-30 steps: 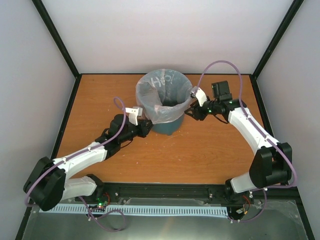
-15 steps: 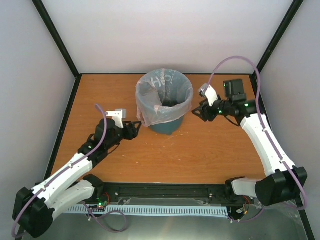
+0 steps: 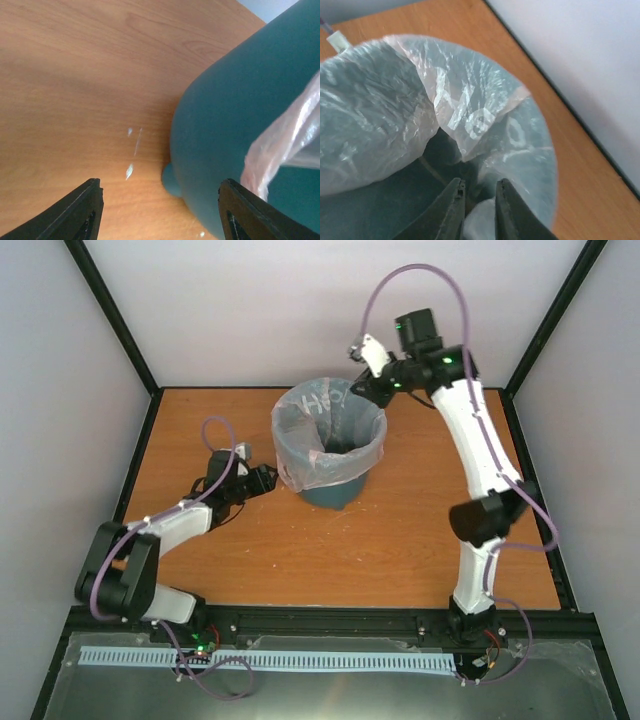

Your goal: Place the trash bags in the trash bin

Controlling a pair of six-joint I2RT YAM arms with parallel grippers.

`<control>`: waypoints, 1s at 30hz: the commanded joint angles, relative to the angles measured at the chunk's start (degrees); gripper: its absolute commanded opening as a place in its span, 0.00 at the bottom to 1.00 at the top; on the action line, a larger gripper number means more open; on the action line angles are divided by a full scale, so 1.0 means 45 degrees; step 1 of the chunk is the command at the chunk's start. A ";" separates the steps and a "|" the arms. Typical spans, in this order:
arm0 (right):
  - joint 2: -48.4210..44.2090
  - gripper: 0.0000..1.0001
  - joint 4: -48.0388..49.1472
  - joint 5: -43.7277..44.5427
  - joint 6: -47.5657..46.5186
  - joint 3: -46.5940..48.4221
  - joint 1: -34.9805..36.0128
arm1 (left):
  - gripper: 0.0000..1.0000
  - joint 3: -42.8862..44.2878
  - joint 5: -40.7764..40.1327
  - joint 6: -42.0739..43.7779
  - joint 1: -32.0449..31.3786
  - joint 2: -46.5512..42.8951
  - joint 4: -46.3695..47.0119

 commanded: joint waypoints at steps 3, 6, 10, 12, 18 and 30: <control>0.2705 0.16 -0.2590 0.1100 -0.1226 0.2308 0.1324 | 0.62 0.1777 0.2358 0.0301 0.0111 0.2538 0.3244; 0.3272 0.14 -0.2758 0.1429 -0.1586 0.2063 0.1616 | 0.62 0.1982 0.3651 0.0513 -0.0059 0.3194 0.3828; 0.3579 0.14 -0.3227 0.1501 -0.1809 0.1871 0.1674 | 0.61 0.1730 0.3807 0.0983 -0.1121 0.2951 0.3942; 0.3540 0.13 -0.3376 0.1551 -0.1923 0.1564 0.1677 | 0.61 0.1639 0.3806 0.1041 -0.1565 0.2734 0.3659; 0.2890 0.12 -0.3326 0.1616 -0.2026 -0.0265 0.1667 | 0.63 0.0881 0.1670 0.0861 -0.1475 0.1939 0.2184; 0.2659 0.10 -0.2636 0.2229 -0.1774 -0.3399 0.1675 | 0.64 -0.0101 0.2676 -0.0078 -0.0154 0.2195 0.3258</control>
